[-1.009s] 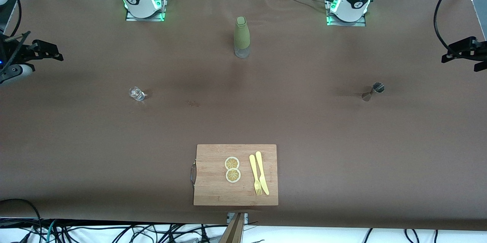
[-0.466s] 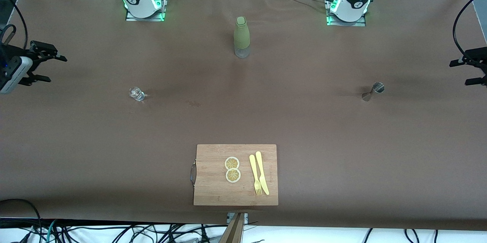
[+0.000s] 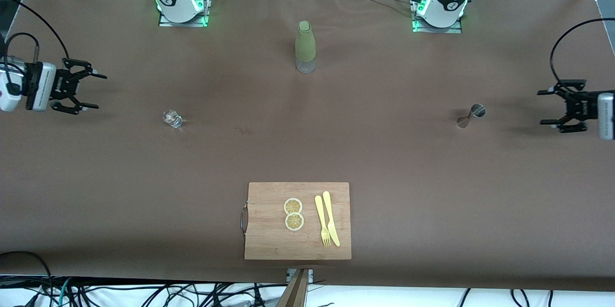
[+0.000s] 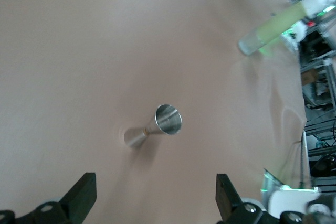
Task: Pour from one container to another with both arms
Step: 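Reach the right gripper to the glass cup while the left gripper reaches the jigger, then close the right gripper on the glass while the left gripper grips the jigger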
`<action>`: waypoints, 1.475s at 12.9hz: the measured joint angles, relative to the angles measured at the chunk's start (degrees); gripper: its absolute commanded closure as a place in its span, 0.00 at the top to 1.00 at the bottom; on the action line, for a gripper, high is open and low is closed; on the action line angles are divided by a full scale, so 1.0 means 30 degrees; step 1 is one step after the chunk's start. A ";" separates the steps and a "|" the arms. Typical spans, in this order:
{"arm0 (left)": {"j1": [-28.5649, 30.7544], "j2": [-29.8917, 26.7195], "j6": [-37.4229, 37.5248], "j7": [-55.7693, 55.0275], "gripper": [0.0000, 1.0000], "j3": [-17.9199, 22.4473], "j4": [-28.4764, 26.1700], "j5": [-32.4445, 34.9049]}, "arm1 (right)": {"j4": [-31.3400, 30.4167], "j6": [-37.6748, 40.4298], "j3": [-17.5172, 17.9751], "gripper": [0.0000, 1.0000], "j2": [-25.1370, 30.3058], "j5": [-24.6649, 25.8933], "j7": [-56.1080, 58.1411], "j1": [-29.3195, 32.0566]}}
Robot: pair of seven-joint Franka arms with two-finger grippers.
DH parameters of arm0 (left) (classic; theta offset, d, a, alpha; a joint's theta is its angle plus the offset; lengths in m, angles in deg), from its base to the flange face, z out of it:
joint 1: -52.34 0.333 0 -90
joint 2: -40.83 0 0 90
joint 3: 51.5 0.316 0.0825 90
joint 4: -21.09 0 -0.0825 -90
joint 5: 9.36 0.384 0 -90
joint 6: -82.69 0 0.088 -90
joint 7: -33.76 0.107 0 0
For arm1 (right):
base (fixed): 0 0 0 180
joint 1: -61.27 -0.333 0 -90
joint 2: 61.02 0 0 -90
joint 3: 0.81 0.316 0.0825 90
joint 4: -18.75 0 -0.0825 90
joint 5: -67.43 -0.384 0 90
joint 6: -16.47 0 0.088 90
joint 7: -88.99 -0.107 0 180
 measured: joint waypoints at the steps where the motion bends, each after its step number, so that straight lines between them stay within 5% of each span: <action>1: 0.0015 0.0676 0.0001 0.2191 1.00 0.0109 -0.0508 -0.1016 | -0.0088 0.0006 -0.0001 0.99 -0.0891 -0.1301 0.2425 0.0156; 8: 0.0378 0.3986 0.1020 1.2834 1.00 0.0511 -0.2264 -0.4904 | 0.0036 0.2828 0.0088 0.99 -0.8768 -0.9434 1.4645 0.0926; 19: 0.0411 0.6381 0.1987 1.7148 1.00 0.0303 -0.2635 -0.7783 | 0.2138 0.4282 0.2346 0.99 -1.2843 -1.3214 1.6549 0.0913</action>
